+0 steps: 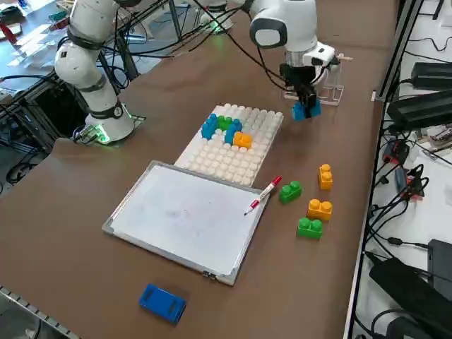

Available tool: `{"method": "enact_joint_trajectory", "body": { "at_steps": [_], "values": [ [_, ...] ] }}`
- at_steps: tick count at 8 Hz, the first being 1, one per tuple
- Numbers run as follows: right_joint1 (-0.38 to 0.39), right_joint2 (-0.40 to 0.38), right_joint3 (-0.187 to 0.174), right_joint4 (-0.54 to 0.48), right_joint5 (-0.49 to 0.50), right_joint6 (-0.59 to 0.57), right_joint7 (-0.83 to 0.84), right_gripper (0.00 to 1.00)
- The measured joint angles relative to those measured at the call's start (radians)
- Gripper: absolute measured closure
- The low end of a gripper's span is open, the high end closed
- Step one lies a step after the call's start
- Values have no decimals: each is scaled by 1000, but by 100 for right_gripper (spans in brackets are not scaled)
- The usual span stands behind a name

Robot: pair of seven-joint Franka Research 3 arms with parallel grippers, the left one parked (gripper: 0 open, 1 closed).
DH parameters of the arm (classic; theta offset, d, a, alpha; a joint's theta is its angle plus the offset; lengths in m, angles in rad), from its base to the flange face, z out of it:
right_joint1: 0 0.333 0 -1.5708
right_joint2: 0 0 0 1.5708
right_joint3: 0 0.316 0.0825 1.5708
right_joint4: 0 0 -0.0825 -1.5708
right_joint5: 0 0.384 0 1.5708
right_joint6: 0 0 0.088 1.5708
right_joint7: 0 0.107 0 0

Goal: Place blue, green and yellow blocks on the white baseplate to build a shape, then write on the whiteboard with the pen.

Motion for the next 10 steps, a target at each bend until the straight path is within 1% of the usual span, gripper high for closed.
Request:
{"method": "enact_joint_trajectory", "body": {
  "at_steps": [1, 2, 4, 5, 6, 8, 10],
  "values": [
    [-19, -15, 12, -1, 0, -14, -165, 58],
    [-43, -29, 41, -3, 0, -35, -298, 58],
    [-102, -58, 118, -31, 0, -51, -510, 58],
    [-124, -77, 141, -59, 0, -52, -611, 58],
    [-142, -99, 153, -94, 0, -54, -715, 58],
    [-179, -140, 160, -170, 0, -63, -900, 58],
    [-201, -162, 164, -238, 0, -63, -1006, 58]
  ]
}}
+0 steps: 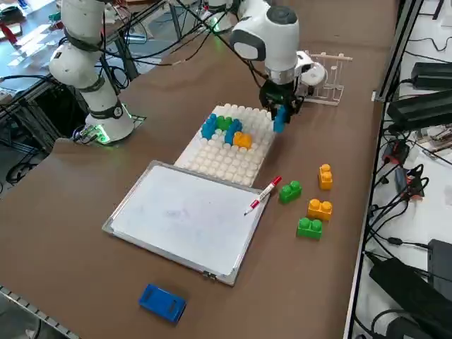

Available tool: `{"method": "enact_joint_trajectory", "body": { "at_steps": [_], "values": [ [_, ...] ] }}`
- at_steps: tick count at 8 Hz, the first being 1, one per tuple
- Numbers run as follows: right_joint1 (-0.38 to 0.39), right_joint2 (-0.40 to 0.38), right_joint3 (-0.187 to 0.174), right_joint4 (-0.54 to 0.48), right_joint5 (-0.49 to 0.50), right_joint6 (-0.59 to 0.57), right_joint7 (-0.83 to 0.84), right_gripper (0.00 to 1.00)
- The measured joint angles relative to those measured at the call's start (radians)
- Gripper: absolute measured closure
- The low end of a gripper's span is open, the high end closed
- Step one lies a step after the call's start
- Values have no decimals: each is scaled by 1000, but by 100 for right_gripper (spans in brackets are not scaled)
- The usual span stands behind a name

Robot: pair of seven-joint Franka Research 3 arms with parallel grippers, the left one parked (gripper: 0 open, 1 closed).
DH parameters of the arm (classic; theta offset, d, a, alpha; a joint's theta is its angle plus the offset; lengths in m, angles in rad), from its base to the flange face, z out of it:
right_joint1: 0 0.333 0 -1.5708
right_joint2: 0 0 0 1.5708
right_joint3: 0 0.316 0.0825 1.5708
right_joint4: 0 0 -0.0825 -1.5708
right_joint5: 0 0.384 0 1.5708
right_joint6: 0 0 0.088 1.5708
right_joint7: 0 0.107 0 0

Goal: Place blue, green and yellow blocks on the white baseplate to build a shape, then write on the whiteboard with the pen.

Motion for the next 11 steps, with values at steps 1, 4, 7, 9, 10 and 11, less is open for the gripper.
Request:
{"method": "enact_joint_trajectory", "body": {
  "at_steps": [1, 4, 7, 9, 10, 11],
  "values": [
    [-1, -3, 2, -28, 0, 4, -21, 58],
    [0, -22, 6, -116, 0, 48, -35, 58],
    [-2, -66, 6, -184, -6, 59, -38, 58],
    [-6, -80, 6, -210, -12, 64, -39, 58],
    [-8, -80, 6, -213, -20, 73, -39, 58],
    [-11, -80, 6, -218, -25, 85, -39, 58]
  ]
}}
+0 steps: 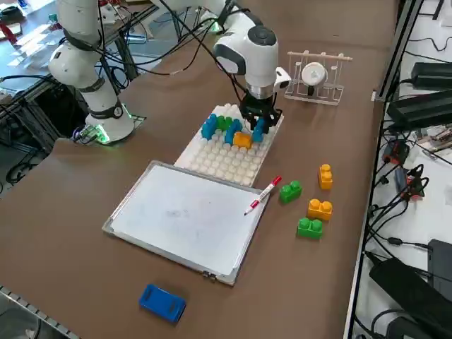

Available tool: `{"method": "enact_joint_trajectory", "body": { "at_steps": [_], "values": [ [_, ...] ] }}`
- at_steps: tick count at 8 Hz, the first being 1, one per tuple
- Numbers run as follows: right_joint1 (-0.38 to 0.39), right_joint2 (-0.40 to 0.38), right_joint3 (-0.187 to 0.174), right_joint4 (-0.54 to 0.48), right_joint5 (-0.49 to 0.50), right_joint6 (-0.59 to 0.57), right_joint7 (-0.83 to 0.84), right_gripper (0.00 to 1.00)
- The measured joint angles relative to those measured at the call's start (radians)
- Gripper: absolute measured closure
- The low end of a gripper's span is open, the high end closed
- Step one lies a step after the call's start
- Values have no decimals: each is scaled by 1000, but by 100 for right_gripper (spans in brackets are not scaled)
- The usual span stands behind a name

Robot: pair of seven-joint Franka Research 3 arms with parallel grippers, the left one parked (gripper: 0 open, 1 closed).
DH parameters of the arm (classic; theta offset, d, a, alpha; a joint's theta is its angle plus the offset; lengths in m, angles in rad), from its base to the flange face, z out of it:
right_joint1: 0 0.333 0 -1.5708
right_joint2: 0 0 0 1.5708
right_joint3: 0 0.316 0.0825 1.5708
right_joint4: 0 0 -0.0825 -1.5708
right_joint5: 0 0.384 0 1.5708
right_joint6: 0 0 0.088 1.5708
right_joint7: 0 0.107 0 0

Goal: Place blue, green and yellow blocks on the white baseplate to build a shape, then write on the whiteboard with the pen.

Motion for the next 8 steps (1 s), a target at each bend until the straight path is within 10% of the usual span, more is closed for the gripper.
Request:
{"method": "enact_joint_trajectory", "body": {
  "at_steps": [8],
  "values": [
    [-7, 5, 0, -18, -2, 33, -1, 58]
  ]
}}
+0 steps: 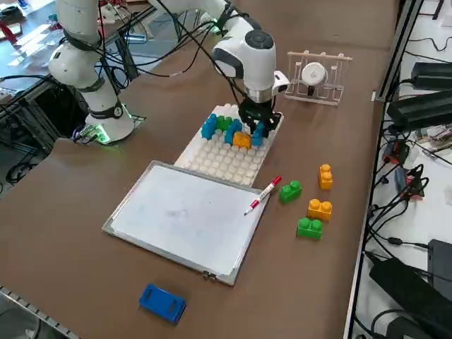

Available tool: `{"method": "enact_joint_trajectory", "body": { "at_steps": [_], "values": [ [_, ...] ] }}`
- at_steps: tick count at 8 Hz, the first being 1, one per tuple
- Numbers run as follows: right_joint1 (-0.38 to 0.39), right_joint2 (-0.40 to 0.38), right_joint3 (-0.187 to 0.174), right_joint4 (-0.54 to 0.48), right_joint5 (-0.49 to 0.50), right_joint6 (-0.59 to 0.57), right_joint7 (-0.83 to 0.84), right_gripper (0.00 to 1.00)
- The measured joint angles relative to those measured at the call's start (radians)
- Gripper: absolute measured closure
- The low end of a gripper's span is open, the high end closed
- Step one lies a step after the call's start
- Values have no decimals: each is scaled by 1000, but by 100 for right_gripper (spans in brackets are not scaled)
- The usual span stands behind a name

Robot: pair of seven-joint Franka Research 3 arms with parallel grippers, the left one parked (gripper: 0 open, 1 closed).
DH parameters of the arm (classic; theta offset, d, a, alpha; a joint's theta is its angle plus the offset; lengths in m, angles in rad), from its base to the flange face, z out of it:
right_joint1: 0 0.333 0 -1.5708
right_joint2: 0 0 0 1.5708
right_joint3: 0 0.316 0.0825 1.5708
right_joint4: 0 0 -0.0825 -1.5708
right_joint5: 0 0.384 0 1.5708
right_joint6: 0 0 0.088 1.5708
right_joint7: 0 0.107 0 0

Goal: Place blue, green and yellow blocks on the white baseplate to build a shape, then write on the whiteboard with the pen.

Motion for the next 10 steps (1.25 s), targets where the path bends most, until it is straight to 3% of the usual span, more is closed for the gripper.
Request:
{"method": "enact_joint_trajectory", "body": {
  "at_steps": [10],
  "values": [
    [5, 2, 1, -26, -7, 37, -2, 58]
  ]
}}
